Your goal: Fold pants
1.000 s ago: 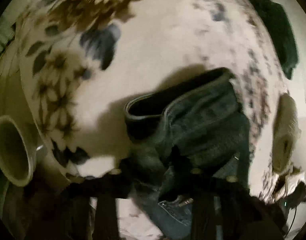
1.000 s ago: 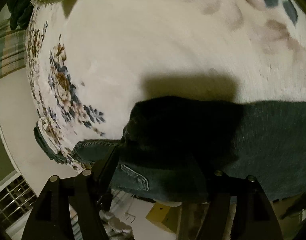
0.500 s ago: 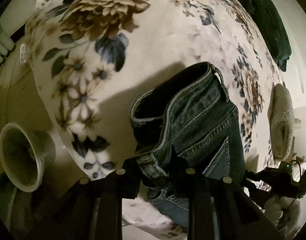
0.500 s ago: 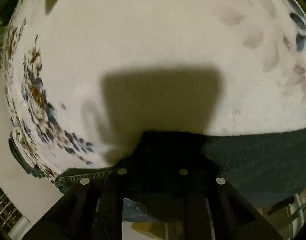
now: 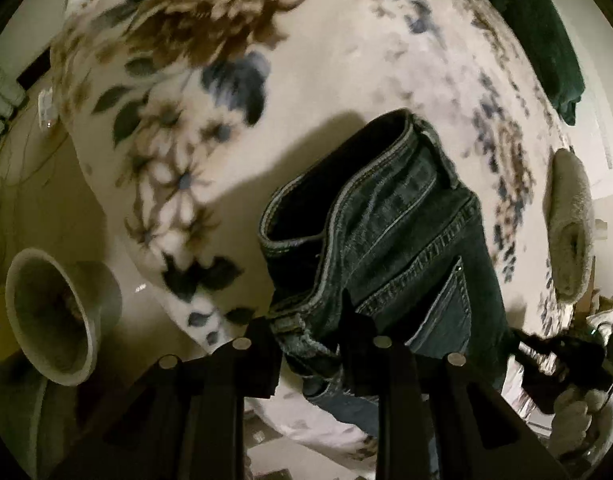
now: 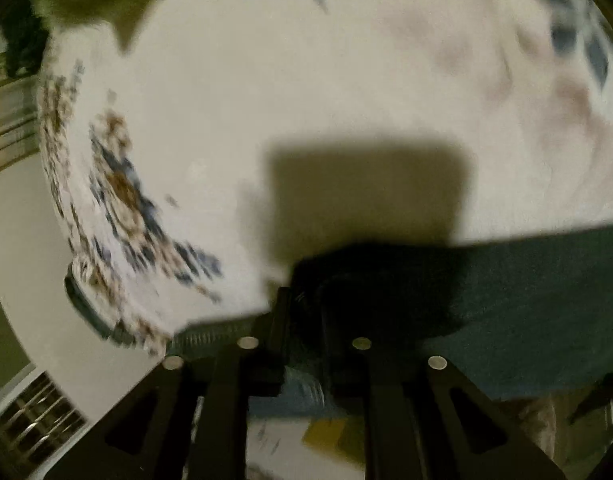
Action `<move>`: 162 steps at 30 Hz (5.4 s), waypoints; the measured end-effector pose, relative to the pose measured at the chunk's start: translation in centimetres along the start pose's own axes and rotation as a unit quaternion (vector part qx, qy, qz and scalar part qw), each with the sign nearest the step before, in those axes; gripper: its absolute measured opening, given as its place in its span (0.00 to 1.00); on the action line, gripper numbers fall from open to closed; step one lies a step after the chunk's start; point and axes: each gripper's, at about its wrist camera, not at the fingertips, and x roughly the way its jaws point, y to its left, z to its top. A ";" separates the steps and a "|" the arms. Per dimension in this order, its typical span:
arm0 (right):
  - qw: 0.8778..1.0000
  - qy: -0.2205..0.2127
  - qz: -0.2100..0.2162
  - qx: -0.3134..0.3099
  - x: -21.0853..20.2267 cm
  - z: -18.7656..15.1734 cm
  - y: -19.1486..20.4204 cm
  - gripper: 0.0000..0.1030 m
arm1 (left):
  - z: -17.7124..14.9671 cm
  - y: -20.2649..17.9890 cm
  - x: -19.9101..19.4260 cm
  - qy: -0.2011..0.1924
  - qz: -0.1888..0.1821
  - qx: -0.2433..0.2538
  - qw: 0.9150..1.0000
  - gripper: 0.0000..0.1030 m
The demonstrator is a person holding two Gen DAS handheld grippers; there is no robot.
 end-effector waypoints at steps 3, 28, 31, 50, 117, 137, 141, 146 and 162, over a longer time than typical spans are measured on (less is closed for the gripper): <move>1.000 0.000 -0.012 -0.004 -1.2 -0.8 -2.3 0.50 | 0.8 -0.9 -0.5 0.019 0.009 0.015 1.000 0.27; 0.970 -0.019 -0.111 -0.215 -2.9 -1.7 -4.6 0.36 | -0.6 -20.9 5.3 0.059 0.045 0.263 0.962 0.67; 0.965 0.014 -0.114 -0.237 -2.6 -3.5 -5.4 0.36 | -1.0 -20.1 5.5 0.067 0.051 0.257 0.963 0.67; 0.978 0.035 -0.026 -0.206 1.1 1.0 0.8 0.34 | -2.3 -19.0 6.4 0.077 0.057 0.262 0.960 0.67; 0.827 -0.448 0.250 0.232 -25.7 -14.3 -61.5 0.42 | -36.4 -36.5 19.2 0.119 0.105 0.522 0.838 1.00; 0.810 -0.437 0.348 0.180 -25.2 -8.3 -64.3 0.52 | -37.0 -36.1 18.7 0.074 0.104 0.491 0.862 1.00; 0.819 -0.436 0.322 0.186 -25.3 -7.9 -63.9 0.30 | -37.1 -37.3 19.5 0.077 0.108 0.486 0.864 1.00; 0.837 -0.436 0.269 0.191 -25.6 -7.1 -62.6 0.08 | -36.9 -37.7 19.7 0.078 0.110 0.482 0.866 1.00; 0.852 -0.473 0.176 0.138 -31.5 -8.4 -53.9 0.07 | -35.6 -38.4 18.0 0.087 0.136 0.456 0.875 1.00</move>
